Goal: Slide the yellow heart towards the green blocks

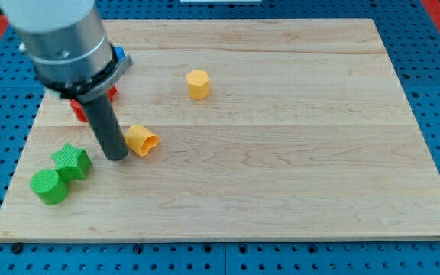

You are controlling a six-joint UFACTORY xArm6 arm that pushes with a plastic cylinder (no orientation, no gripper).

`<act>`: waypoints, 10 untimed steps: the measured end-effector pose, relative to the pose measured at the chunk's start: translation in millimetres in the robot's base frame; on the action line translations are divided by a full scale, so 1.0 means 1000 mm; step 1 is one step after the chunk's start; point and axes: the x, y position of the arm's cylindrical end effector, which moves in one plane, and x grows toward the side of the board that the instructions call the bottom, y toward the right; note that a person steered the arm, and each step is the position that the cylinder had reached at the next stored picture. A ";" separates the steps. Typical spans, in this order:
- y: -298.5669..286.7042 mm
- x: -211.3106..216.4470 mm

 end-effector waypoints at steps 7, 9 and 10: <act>0.016 -0.050; -0.002 0.032; 0.000 0.025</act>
